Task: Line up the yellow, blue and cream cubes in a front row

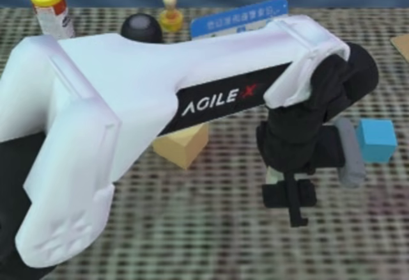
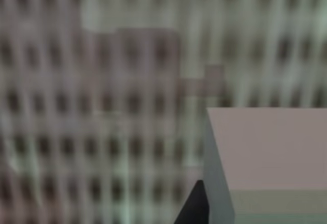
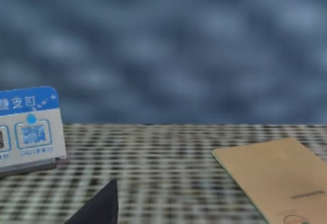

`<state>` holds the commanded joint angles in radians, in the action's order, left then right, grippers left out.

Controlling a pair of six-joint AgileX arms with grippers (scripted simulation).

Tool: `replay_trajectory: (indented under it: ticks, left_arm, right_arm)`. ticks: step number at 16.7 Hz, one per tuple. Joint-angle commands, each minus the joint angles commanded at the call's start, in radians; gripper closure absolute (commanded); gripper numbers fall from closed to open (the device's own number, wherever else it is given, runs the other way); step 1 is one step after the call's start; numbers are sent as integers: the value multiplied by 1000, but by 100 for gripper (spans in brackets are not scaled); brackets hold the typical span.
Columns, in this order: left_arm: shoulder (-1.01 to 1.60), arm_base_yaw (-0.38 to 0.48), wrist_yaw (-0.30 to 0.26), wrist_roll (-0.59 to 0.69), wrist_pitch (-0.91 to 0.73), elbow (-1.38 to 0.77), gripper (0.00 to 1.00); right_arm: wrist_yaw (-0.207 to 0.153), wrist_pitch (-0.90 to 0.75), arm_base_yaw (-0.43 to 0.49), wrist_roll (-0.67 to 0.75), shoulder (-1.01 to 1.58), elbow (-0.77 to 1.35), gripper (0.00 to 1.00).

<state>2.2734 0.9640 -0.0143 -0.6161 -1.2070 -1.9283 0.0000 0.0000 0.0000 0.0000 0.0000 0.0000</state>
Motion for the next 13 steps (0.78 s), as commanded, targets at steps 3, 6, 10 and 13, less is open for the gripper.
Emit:
replay_trajectory:
  ticks: [3, 6, 10, 13]
  left_arm:
    - [14, 1, -1, 1, 41, 27, 100]
    - [53, 3, -1, 5, 143, 88, 100]
    - [88, 7, 0, 6, 221, 137, 100]
    - [88, 7, 0, 6, 221, 137, 100]
  right_arm:
    - [0, 0, 0, 0, 0, 0, 0]
    - [0, 0, 0, 0, 0, 0, 0]
    - [0, 0, 0, 0, 0, 0, 0]
    - [0, 0, 0, 0, 0, 0, 0]
